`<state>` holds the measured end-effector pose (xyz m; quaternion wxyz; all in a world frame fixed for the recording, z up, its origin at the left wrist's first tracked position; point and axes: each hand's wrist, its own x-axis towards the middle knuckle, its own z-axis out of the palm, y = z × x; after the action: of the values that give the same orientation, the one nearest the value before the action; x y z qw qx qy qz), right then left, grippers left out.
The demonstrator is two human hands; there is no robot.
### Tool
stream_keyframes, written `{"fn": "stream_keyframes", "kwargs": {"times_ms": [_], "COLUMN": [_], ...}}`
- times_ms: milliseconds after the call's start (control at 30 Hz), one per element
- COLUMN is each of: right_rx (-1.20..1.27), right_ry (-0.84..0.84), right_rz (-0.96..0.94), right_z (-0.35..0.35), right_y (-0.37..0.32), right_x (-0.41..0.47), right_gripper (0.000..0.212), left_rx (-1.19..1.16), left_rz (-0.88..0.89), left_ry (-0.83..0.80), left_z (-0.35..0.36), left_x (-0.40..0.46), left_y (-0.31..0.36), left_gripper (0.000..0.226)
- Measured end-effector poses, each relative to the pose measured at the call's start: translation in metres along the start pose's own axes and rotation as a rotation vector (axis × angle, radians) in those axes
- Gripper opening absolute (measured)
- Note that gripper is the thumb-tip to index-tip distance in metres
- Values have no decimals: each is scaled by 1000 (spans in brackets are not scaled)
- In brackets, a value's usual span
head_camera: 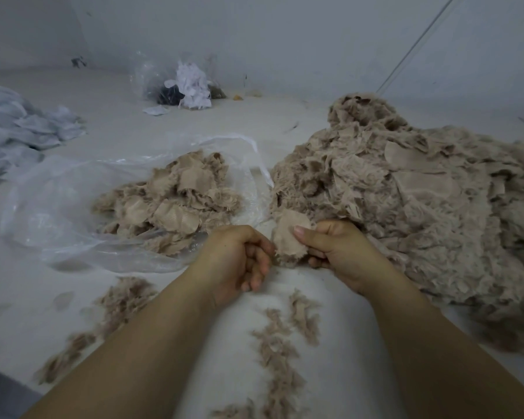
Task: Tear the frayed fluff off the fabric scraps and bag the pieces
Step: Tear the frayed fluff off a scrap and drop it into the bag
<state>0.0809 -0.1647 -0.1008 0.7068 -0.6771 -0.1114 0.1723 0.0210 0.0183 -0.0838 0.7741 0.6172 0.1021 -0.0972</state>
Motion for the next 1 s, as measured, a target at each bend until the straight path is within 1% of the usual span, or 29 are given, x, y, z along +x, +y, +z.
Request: {"fn": "stream_keyframes", "kwargs": {"times_ms": [67, 167, 233, 300, 367, 467, 533, 567, 600, 633, 667, 700, 733, 767, 800, 833, 867, 933, 1000], "right_rx": [-33, -66, -61, -44, -1, 79, 72, 54, 40, 33, 31, 27, 21, 15, 12, 12, 8, -13, -42], "right_ry": [-18, -49, -62, -49, -14, 37, 23, 16, 13, 15, 17, 17, 13, 7, -1, -8, -16, -23, -26], "right_rz": [-15, -35, -21, 12, 36, 53, 59, 61, 64, 67, 67, 65, 60, 53, 48, 44, 42, 47, 54], "right_z": [0, 1, 1, 2, 3, 2, 2, 2, 3, 3, 3, 3, 3, 3, 2, 2, 2, 2, 2], "right_y": [0, -3, -4, -6, -8, -10, -10, -10, -9, -9, -9, -9, -8, -8, -8, -8, -8, -7, -6], "right_x": [-1, -4, -4, -3, -3, -4, -4, -4, -4, -3, -2, -2, -2, -2, -2, -2, -2, -2, -2], "right_gripper": [45, 38, 36, 33, 34, 40, 42, 42, 42, 42, 41, 41, 40, 40, 38, 37, 35, 32, 30], "left_rx": [104, 360, 428, 441, 310, -151, -388, -411, -352, -179, 70, 312, 490, 595, 645, 673, 695, 711, 630], "left_rz": [45, 156, 168, 158, 183, 377, 454, 440, 403, 372, 354, 348, 344, 345, 342, 335, 321, 292, 281], "left_ry": [-25, -68, -93, -121, -87, 43, 75, 105, 143, 206, 251, 265, 259, 241, 235, 242, 246, 237, 238], "left_z": [4, 10, 9, 4, -1, -9, -12, -12, -10, -6, -2, 2, 6, 10, 13, 14, 15, 16, 15], "left_x": [0, 0, -1, -1, 1, 11, 17, 20, 21, 22, 21, 20, 20, 21, 21, 24, 26, 29, 29], "left_y": [-3, -8, -9, -8, -6, 8, 18, 18, 15, 9, 3, -4, -10, -12, -12, -11, -10, -11, -13], "left_gripper": [34, 37, 40, 42, 37, 25, 9, 19, 23, 20, 14, 14, 24, 37, 46, 50, 48, 39, 23]}}
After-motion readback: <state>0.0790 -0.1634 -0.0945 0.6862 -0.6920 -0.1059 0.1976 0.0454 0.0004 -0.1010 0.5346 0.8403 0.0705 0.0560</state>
